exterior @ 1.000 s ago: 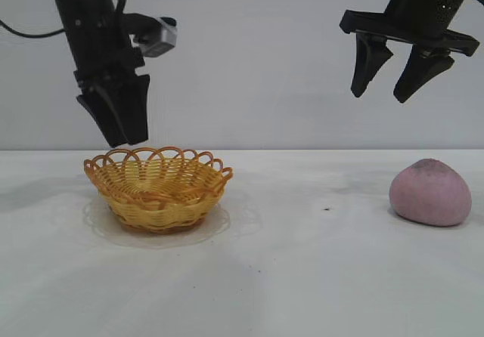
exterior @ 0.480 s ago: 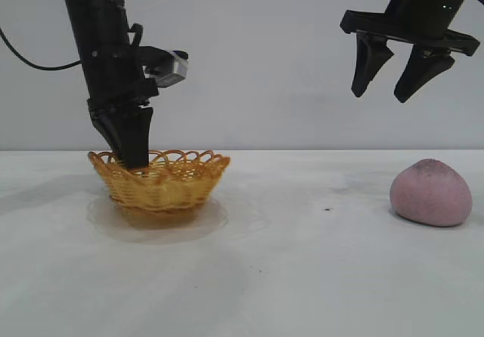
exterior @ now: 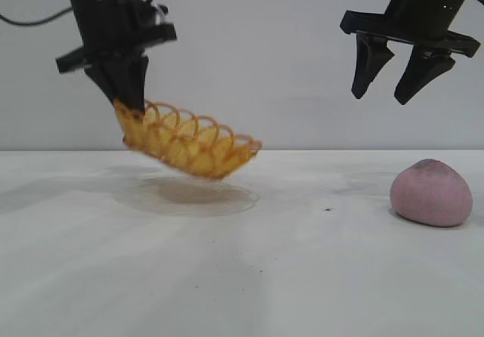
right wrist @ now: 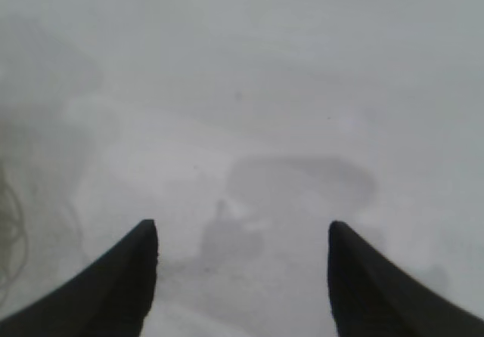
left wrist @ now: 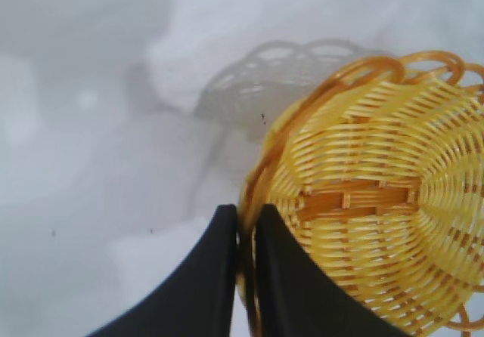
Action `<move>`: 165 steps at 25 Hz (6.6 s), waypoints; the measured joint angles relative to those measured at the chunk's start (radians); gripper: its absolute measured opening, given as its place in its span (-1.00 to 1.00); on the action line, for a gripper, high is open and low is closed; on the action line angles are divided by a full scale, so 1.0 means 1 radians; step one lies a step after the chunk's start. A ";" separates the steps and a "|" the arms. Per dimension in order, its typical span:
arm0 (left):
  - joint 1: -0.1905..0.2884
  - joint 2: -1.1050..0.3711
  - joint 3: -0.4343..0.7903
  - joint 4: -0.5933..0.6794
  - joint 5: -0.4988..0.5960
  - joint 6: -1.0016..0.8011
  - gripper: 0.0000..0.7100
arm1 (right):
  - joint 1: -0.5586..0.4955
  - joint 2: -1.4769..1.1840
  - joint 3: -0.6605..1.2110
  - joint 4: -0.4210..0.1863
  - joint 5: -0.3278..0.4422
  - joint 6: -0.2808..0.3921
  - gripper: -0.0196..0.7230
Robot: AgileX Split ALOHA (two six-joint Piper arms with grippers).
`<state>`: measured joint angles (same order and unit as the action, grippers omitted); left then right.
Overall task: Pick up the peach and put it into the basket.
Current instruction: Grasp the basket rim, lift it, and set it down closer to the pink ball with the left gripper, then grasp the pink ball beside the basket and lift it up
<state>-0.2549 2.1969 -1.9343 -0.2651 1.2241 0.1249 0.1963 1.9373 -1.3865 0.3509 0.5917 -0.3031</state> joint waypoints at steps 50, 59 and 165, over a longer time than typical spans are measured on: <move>-0.216 -0.327 0.943 -0.557 -0.862 0.143 0.52 | 0.000 0.000 0.000 0.041 -0.002 0.003 0.29; -0.216 -0.410 0.764 -0.048 -0.503 0.187 0.38 | 0.000 0.000 0.000 0.041 -0.002 0.001 0.29; 0.307 -2.216 1.450 0.197 -0.103 -0.034 0.38 | 0.000 -0.042 0.075 -0.069 0.461 0.029 -0.04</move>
<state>0.0525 -0.0190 -0.4838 -0.0677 1.1215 0.0908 0.1963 1.8951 -1.3112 0.2816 1.0530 -0.2740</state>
